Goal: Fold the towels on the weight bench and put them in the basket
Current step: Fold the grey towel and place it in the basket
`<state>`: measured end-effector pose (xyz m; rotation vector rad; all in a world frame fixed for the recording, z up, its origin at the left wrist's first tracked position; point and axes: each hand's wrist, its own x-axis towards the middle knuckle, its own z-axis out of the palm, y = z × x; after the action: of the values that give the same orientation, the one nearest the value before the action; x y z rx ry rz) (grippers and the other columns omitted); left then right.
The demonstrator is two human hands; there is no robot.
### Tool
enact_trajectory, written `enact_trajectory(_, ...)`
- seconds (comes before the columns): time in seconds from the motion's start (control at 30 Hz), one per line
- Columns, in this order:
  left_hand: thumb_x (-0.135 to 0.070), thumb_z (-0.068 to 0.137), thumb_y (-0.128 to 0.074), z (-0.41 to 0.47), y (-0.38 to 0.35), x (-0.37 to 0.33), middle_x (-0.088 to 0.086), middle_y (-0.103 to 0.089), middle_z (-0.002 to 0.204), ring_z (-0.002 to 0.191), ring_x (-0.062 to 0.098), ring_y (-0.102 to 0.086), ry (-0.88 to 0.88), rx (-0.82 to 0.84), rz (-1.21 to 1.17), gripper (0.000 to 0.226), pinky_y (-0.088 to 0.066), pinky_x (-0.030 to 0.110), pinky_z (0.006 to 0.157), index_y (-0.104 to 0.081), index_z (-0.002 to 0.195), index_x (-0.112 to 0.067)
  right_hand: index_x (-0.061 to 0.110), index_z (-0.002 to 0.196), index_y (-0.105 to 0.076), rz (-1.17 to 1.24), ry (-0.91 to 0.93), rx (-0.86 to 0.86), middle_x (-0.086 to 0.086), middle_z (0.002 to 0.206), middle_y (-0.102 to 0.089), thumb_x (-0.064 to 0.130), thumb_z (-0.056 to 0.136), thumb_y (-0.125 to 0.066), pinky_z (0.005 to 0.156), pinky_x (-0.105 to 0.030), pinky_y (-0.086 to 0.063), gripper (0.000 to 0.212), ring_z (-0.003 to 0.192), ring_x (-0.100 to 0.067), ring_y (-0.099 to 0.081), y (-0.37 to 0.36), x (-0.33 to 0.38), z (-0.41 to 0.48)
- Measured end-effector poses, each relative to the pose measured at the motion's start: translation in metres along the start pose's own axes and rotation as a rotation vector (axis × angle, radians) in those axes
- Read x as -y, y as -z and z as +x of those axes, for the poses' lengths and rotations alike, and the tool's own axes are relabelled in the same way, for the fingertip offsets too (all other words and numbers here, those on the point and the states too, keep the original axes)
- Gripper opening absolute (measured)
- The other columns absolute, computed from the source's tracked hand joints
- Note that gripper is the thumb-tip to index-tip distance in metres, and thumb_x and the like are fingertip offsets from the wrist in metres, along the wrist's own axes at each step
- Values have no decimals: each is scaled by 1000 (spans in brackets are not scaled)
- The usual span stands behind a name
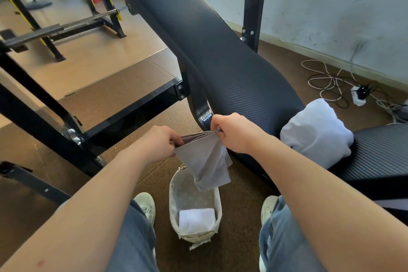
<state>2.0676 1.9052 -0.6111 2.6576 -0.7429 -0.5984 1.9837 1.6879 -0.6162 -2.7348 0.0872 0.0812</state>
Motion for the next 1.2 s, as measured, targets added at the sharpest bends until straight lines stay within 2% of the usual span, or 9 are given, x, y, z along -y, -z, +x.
enact_trajectory(0.1, -9, 100, -49, -1, 0, 3, 1, -73, 98, 86, 13, -70, 1, 26, 57, 33, -61, 25, 74, -75, 117, -21, 23, 126, -61, -7, -6, -8, -3, 115, -66, 4, 99, -59, 69, -22, -45, 33, 91, -17, -58, -2, -2, 0)
enact_trajectory(0.17, -20, 100, -50, -4, 0, 5, 0, -74, 90, 82, 12, -70, -4, 57, 87, 29, -62, 25, 72, -77, 111, -20, 24, 129, -64, -16, -26, -22, -4, 119, -67, 3, 99, -59, 77, -28, -53, 37, 98, -22, -63, -1, -4, 0)
enact_trajectory(0.27, -29, 99, -61, -4, 1, 6, -8, -74, 95, 85, 8, -68, -99, 52, 149, 22, -58, 20, 75, -79, 111, -24, 24, 133, -68, -51, -46, -23, -4, 125, -70, 4, 100, -59, 90, -34, -57, 40, 109, -26, -67, 2, -7, 0)
enact_trajectory(0.43, -31, 95, -71, -1, 3, 7, -13, -67, 90, 82, 6, -62, -147, -39, 203, 15, -45, 16, 68, -80, 104, -26, 26, 135, -67, -103, -39, 17, -4, 129, -70, 5, 101, -57, 96, -37, -58, 41, 114, -27, -68, 0, -6, 1)
enact_trajectory(0.6, -31, 92, -73, -2, 6, 11, -15, -68, 88, 82, 3, -62, -146, -94, 136, 9, -54, 20, 76, -80, 96, -27, 26, 133, -70, -116, -44, 49, -3, 126, -72, 5, 100, -60, 94, -38, -60, 40, 109, -26, -69, 0, -8, 0)
enact_trajectory(0.87, -37, 89, -76, -4, 1, 10, -12, -65, 81, 78, 8, -63, -179, -186, 28, 10, -47, 16, 64, -71, 85, -29, 20, 129, -72, -64, -110, 44, -4, 122, -72, 7, 102, -54, 89, -33, -57, 35, 104, -25, -67, 9, -10, -2)
enact_trajectory(0.97, -26, 90, -77, -5, 3, 11, -10, -66, 86, 81, 6, -63, -175, -281, -96, 9, -53, 21, 71, -69, 94, -28, 17, 125, -71, 51, -170, -10, -3, 117, -69, 9, 102, -54, 79, -28, -49, 29, 96, -20, -61, 9, -9, -2)
enact_trajectory(1.07, -25, 94, -72, -6, 10, 11, -8, -68, 97, 74, 10, -67, -125, -322, -257, 33, -57, 24, 66, -58, 124, -30, 21, 119, -67, 274, -236, -59, 1, 111, -68, 16, 104, -54, 70, -23, -51, 20, 87, -16, -65, 11, -10, -3)
enact_trajectory(1.2, -27, 106, -51, -6, 11, 0, -6, -62, 108, 81, 16, -69, -50, -258, -400, 15, -58, 21, 61, -61, 116, -25, 20, 112, -64, 664, -312, -40, 1, 112, -66, 22, 106, -53, 75, -33, -64, 13, 97, -17, -69, 12, -10, -1)
